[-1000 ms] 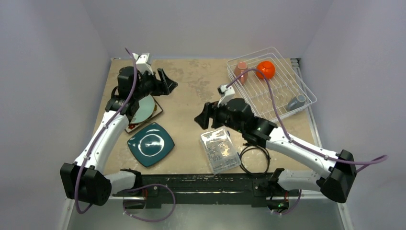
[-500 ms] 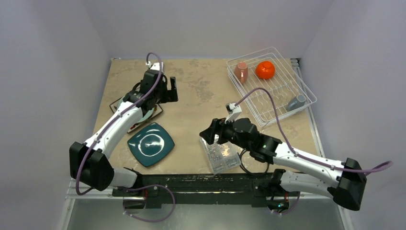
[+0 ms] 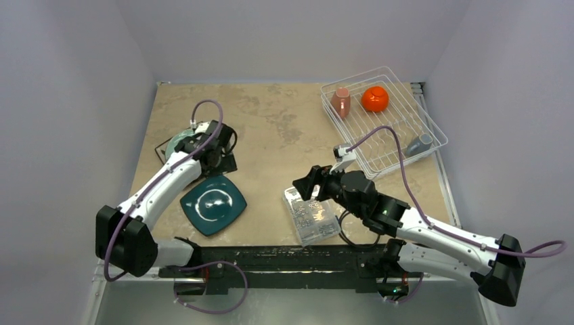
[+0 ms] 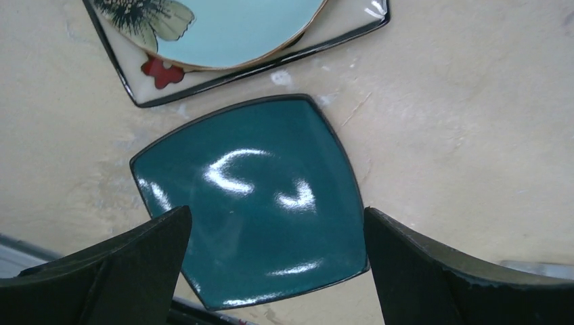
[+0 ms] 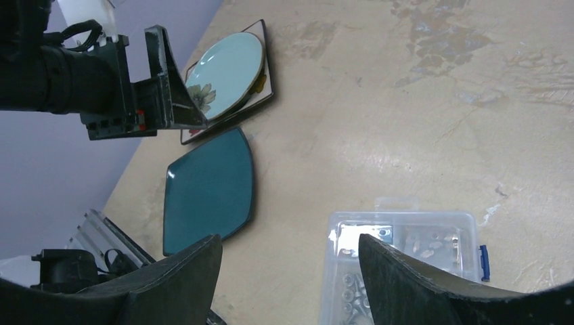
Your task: Load the mixed dishes into the dish rack
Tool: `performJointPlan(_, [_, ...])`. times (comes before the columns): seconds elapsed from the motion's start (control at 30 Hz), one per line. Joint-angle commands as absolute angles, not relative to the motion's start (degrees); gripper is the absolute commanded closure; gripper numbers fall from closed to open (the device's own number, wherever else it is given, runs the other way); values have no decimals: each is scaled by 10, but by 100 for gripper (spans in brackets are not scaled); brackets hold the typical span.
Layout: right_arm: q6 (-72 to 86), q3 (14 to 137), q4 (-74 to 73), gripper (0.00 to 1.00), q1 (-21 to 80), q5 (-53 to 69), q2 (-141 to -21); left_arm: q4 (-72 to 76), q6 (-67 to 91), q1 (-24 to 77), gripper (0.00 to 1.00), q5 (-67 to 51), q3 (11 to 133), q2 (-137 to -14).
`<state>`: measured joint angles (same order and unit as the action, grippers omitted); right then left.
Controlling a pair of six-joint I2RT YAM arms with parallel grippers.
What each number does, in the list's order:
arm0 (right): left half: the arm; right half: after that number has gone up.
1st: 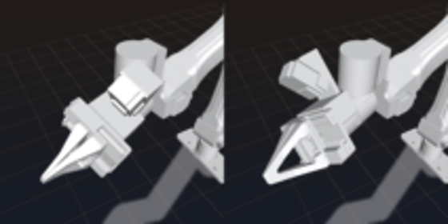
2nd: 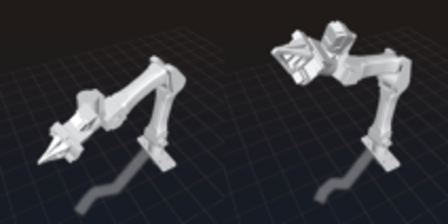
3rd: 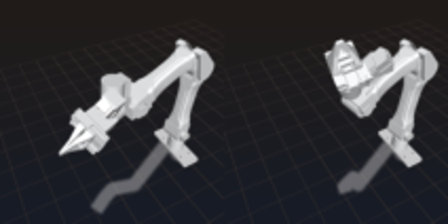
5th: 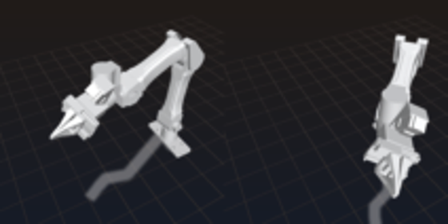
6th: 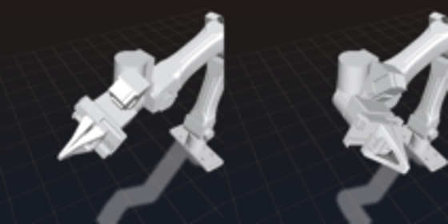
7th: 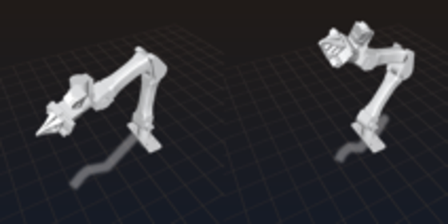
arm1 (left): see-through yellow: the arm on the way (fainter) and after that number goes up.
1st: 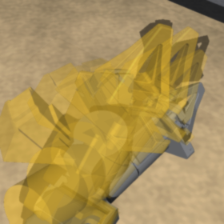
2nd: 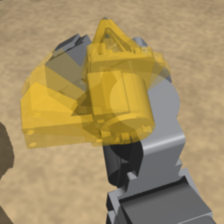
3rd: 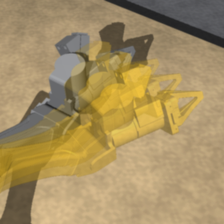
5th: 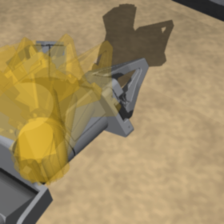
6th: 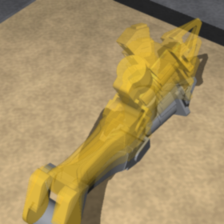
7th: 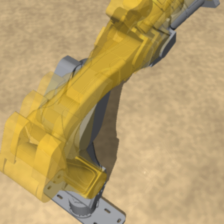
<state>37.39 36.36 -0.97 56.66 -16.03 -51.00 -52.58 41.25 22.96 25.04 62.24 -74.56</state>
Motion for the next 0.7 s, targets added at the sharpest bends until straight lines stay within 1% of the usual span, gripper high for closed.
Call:
performJointPlan(0.0, [351,354,-3,26,569,-183,-505,-566,419,231,3,267,628,-784])
performJointPlan(0.07, [348,349,-3,26,568,-183,-504,-545,351,231,5,249,653,-823])
performJointPlan(0.13, [344,347,-3,26,569,-182,-502,-561,292,230,6,265,707,-879])
performJointPlan(0.23, [337,345,-7,26,569,-190,-492,-606,215,229,10,353,797,-984])
performJointPlan(0.33, [333,339,-15,25,569,-203,-478,-635,158,230,19,448,865,-1067])
performJointPlan(0.4, [329,333,-18,25,569,-212,-469,-633,132,230,20,467,891,-1096])
performJointPlan(0.43, [327,332,-22,25,568,-217,-465,-621,117,230,21,467,895,-1099])
performJointPlan(0.47, [325,332,-25,25,568,-221,-462,-602,98,230,26,466,890,-1099])
performJointPlan(0.53, [322,331,-34,25,568,-231,-458,-565,63,230,31,465,872,-1097])
performJointPlan(0.67, [316,331,-35,24,569,-238,-457,-520,15,230,32,453,857,-1107])
